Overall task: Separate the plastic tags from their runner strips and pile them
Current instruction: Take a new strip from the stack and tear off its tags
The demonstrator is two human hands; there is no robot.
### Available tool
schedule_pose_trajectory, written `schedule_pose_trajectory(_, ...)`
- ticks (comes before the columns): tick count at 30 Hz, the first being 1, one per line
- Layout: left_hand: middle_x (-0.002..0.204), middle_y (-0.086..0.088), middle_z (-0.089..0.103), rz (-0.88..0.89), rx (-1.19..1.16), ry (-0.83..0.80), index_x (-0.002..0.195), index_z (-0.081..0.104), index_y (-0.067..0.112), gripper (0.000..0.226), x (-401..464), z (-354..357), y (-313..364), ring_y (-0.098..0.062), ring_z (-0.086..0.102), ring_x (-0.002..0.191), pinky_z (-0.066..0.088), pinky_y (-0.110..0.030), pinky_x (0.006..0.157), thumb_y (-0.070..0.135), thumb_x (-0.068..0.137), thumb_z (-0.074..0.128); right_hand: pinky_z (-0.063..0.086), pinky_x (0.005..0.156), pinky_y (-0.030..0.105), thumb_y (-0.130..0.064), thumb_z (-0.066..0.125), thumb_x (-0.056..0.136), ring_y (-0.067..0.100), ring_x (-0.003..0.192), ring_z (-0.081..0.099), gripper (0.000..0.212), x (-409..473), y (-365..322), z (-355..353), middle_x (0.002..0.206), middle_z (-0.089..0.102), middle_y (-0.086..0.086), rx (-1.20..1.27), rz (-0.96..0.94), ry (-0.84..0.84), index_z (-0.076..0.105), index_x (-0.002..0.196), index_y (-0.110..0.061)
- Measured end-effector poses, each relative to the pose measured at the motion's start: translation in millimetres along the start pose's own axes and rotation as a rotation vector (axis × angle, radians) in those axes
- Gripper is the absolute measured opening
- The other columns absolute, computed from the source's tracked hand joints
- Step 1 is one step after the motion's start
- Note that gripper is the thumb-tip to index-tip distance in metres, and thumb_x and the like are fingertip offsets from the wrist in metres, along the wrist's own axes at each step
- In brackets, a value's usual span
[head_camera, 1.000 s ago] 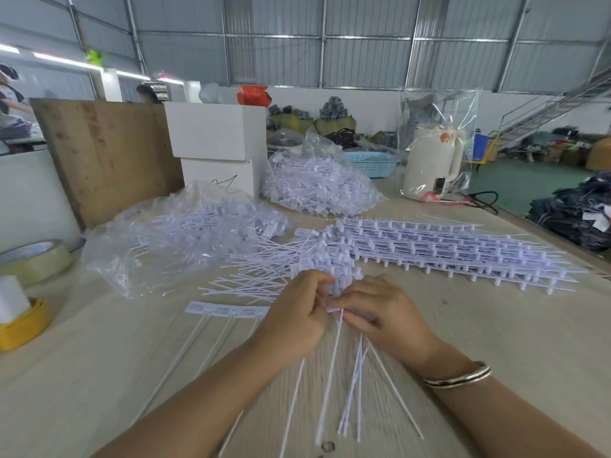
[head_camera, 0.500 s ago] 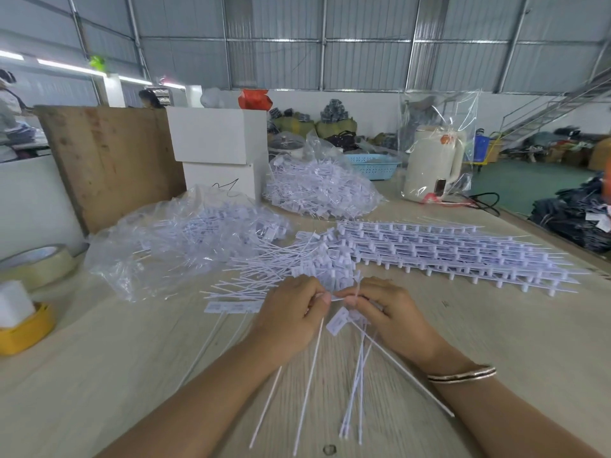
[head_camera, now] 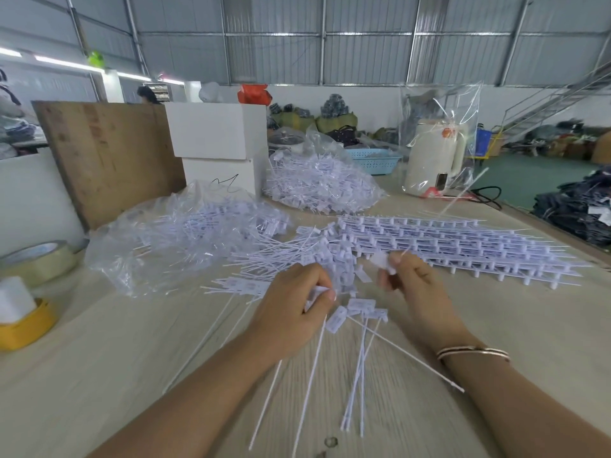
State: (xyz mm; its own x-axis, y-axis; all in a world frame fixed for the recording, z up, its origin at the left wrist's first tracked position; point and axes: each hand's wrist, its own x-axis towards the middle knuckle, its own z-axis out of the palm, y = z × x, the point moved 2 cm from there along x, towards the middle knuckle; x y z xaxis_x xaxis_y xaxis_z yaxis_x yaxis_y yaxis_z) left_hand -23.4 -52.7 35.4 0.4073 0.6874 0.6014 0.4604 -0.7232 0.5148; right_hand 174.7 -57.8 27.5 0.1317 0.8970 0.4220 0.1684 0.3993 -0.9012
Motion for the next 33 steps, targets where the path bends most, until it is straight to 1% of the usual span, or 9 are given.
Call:
schedule_pose_trajectory(3,0.079,0.009,0.055,-0.077,-0.017,0.062,0.079,0.051,0.021,0.01,1.5,-8.6,-8.5,-0.009,0.051,0.08,0.039,-0.027,0.07,0.022,0.089,0.051,0.039,0.066,0.023,-0.015,0.052,0.093,0.011,0.061,0.048,0.03,1.5,-3.4,-4.9,0.066,0.055,0.011,-0.217,-0.094,-0.046,0.064,0.067,-0.017)
schedule_pose_trajectory(5,0.078,0.011,0.051,-0.139,0.022,0.081,0.08,0.051,0.021,0.014,3.3,-10.5,-14.2,-0.006,0.049,0.079,0.035,-0.025,0.068,0.013,0.091,0.053,0.038,0.062,0.014,-0.007,0.056,0.09,0.011,0.061,0.049,0.026,-0.2,-5.2,7.5,0.073,0.059,0.003,-0.276,-0.133,-0.224,0.071,0.09,-0.029)
schedule_pose_trajectory(8,0.074,0.01,0.046,-0.192,0.091,0.048,0.082,0.052,0.019,0.018,2.8,-8.5,-19.9,-0.012,0.043,0.074,0.029,-0.026,0.063,0.002,0.088,0.047,0.037,0.068,0.019,0.001,0.06,0.086,0.016,0.071,0.048,0.035,0.0,-1.6,15.6,0.082,0.055,0.01,-0.335,-0.154,-0.398,0.063,0.112,-0.022)
schedule_pose_trajectory(14,0.101,0.002,0.048,-0.288,0.058,0.012,0.108,0.05,0.024,0.028,3.1,-2.7,-27.2,-0.012,0.046,0.096,0.033,-0.019,0.072,0.004,0.091,0.042,0.034,0.076,0.02,0.018,0.048,0.083,0.015,0.082,0.046,0.041,1.4,7.1,14.3,0.082,0.049,-0.003,-0.459,-0.156,-0.43,0.069,0.106,-0.009)
schedule_pose_trajectory(17,0.098,-0.005,0.051,-0.272,-0.006,0.024,0.109,0.046,0.027,0.03,3.9,-0.3,-26.3,-0.013,0.045,0.094,0.032,-0.012,0.07,0.002,0.094,0.041,0.033,0.081,0.019,0.009,0.046,0.085,0.009,0.087,0.045,0.036,2.9,8.8,14.1,0.084,0.05,-0.007,-0.516,-0.176,-0.411,0.073,0.099,-0.01)
schedule_pose_trajectory(22,0.102,-0.005,0.049,-0.23,0.006,-0.002,0.119,0.051,0.014,0.035,3.4,5.4,-22.0,-0.018,0.045,0.099,0.034,-0.022,0.079,-0.004,0.092,0.038,0.041,0.077,0.035,-0.001,0.043,0.076,0.021,0.086,0.052,0.038,-0.2,1.0,19.3,0.089,0.055,0.002,-0.625,-0.379,-0.271,0.073,0.096,-0.011)
schedule_pose_trajectory(26,0.1,0.0,0.052,-0.151,-0.008,-0.024,0.118,0.052,0.01,0.042,0.9,15.1,-13.9,-0.019,0.047,0.101,0.038,-0.029,0.086,-0.012,0.084,0.041,0.043,0.078,0.038,-0.018,0.056,0.08,0.017,0.09,0.057,0.038,-11.2,-9.0,33.5,0.102,0.063,-0.006,-0.725,-0.566,-0.456,0.062,0.117,-0.024)
schedule_pose_trajectory(30,0.084,0.004,0.045,-0.151,-0.085,-0.034,0.114,0.053,0.007,0.048,1.5,16.6,-10.9,-0.015,0.044,0.081,0.036,-0.025,0.072,-0.018,0.076,0.041,0.045,0.069,0.039,-0.027,0.067,0.08,0.017,0.08,0.061,0.024,-13.0,-11.5,35.9,0.093,0.067,-0.009,-0.822,-0.679,-0.402,0.07,0.104,-0.023)
schedule_pose_trajectory(33,0.087,-0.001,0.047,-0.148,-0.091,-0.086,0.115,0.052,0.005,0.048,-0.8,19.5,-6.2,-0.016,0.045,0.083,0.037,-0.027,0.075,-0.018,0.075,0.042,0.037,0.072,0.032,-0.027,0.071,0.076,0.017,0.074,0.062,0.012,-14.4,-11.7,37.4,0.084,0.069,-0.009,-0.867,-0.727,-0.428,0.074,0.087,-0.023)
